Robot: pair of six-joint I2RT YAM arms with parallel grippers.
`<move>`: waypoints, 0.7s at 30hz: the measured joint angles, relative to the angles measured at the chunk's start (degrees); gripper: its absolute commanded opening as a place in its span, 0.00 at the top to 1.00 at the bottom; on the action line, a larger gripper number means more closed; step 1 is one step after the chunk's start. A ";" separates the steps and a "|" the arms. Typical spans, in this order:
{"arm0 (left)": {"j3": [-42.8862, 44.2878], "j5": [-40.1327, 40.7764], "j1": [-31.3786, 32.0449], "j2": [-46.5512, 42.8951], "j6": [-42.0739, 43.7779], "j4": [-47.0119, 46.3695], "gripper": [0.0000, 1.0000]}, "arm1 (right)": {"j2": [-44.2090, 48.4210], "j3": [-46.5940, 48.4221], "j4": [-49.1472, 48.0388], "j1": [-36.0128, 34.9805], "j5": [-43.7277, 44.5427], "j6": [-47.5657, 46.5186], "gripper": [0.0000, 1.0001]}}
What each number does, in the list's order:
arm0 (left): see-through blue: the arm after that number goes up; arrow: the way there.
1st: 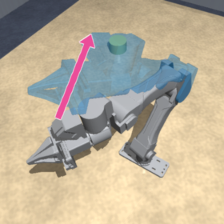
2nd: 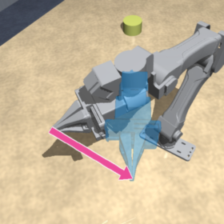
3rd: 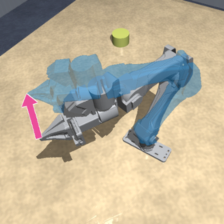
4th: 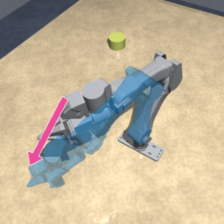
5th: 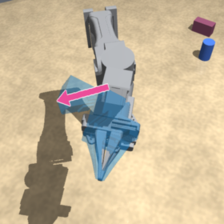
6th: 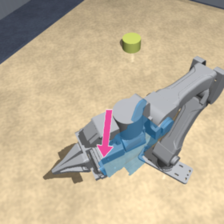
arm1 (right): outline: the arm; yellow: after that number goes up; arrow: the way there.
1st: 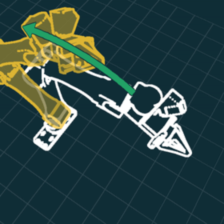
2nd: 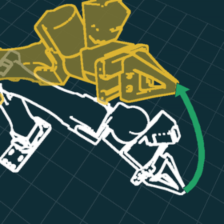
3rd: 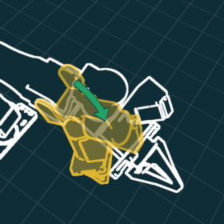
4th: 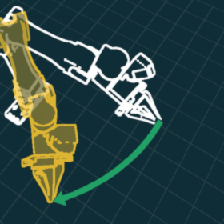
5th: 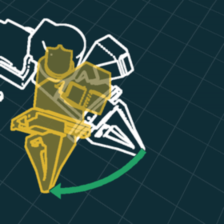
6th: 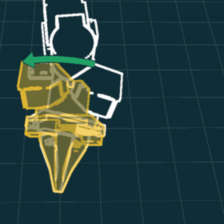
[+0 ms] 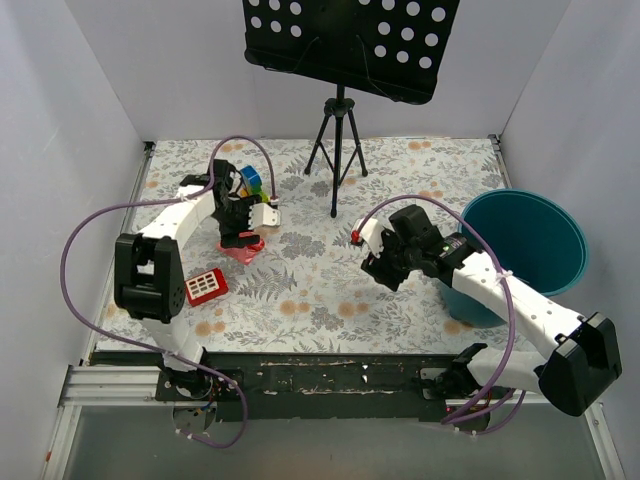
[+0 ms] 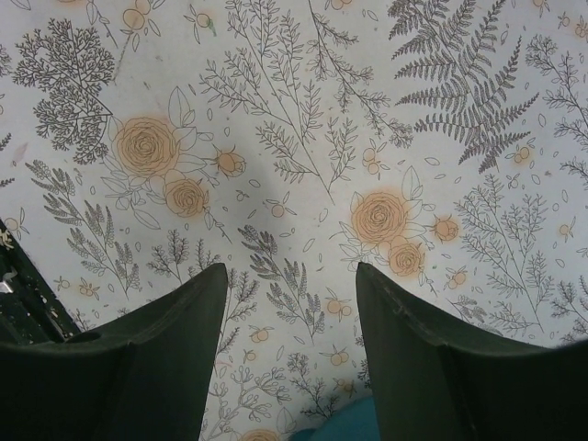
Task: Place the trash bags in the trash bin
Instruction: Pick up the trash bag from the center of the board.
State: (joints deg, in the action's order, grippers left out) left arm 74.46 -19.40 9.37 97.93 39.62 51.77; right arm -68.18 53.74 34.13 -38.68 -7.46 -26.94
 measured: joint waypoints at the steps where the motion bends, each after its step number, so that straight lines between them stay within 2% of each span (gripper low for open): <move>1: 2.56 -0.52 0.02 2.08 4.20 1.75 0.33 | 0.02 0.00 0.00 0.00 0.00 0.02 0.34; 5: 10.45 -2.03 0.04 9.51 16.02 5.73 0.39 | 0.81 -0.31 0.02 0.07 0.04 0.24 0.34; 10: 11.87 -2.08 0.31 13.62 25.11 9.09 0.40 | 2.93 -0.33 0.02 0.37 0.33 0.46 0.33; 15: 9.51 -0.98 0.98 14.34 28.37 7.72 0.53 | 3.67 -0.33 0.02 1.55 1.11 0.50 0.33; 21: 7.87 0.37 2.58 14.40 28.26 6.01 0.69 | 3.67 -0.33 0.02 3.13 1.46 0.90 0.33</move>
State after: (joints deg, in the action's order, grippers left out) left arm 82.32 -19.03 11.94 112.33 67.88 57.78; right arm -64.51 53.41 34.15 -35.55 -6.00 -26.04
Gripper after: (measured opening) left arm 0.367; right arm 0.673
